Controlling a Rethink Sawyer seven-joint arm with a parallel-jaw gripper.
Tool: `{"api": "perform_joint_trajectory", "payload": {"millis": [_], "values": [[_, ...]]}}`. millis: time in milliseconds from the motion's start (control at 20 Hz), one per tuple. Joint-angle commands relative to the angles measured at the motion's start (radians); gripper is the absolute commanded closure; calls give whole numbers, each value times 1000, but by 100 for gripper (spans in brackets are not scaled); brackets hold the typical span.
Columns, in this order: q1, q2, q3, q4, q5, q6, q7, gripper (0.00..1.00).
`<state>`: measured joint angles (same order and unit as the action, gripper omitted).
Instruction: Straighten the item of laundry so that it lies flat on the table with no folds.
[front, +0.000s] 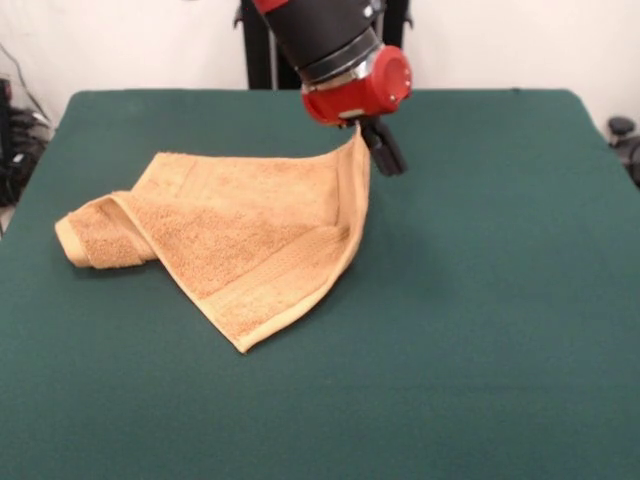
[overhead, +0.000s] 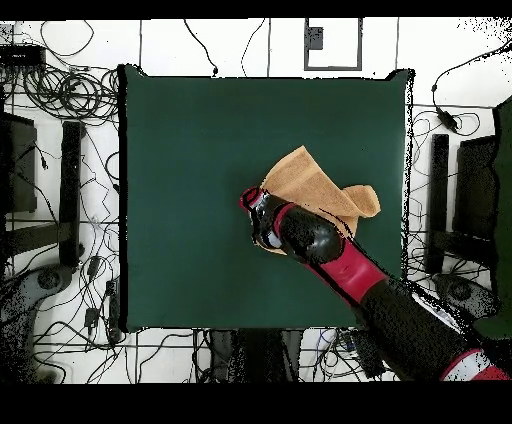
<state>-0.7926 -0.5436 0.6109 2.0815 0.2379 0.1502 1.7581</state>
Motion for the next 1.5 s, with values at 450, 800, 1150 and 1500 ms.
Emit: {"api": "perform_joint_trajectory", "payload": {"millis": [450, 800, 1150, 1500], "values": [[237, -88, -423, -254, -157, 4, 8, 100], [211, -61, -436, -310, -296, -52, 13, 100], [79, 73, -309, -357, -357, -71, 35, 100], [3, 269, -217, -480, -440, -265, 80, 100]]}}
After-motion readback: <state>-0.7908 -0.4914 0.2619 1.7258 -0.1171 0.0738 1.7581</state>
